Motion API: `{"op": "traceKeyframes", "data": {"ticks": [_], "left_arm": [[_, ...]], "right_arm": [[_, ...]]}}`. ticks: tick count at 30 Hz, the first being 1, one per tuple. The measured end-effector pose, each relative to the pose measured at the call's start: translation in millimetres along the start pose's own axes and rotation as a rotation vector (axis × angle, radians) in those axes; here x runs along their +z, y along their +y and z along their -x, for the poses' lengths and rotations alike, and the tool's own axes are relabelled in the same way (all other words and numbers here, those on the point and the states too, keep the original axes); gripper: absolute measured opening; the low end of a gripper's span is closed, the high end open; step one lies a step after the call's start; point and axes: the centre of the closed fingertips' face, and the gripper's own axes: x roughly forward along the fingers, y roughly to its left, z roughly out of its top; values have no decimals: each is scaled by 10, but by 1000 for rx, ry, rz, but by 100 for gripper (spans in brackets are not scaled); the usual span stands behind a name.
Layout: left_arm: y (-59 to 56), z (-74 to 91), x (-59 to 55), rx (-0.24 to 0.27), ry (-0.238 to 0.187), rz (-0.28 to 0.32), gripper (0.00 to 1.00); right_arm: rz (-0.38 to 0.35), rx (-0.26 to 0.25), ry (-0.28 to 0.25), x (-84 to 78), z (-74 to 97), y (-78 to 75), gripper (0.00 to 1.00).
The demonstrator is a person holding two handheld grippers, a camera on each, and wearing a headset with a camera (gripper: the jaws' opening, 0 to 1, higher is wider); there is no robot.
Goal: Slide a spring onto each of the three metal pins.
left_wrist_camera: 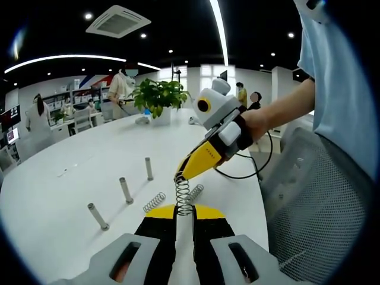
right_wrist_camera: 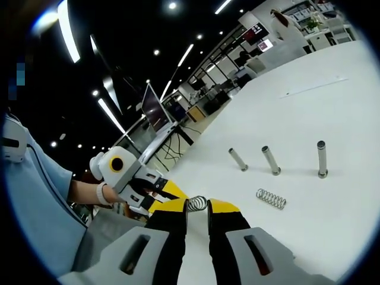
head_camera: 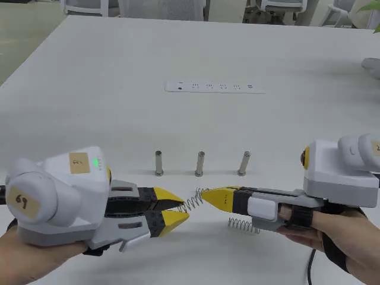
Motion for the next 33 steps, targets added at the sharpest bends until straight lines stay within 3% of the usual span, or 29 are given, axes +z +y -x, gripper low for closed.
{"op": "traceKeyframes", "data": {"ticks": [3,10,21,33], "left_arm": [[-2,-9,1,-2,-2,-5,2],[5,-15,-37,5,12,0,2],[18,9,-50,15,16,9,2],[-1,8,-64,12,23,15,2]], "right_arm": [[13,0,-3,32,5,33,9],[132,-39,44,42,-13,88,9],[397,-99,140,68,-61,207,9],[602,-124,219,64,-101,228,9]]}}
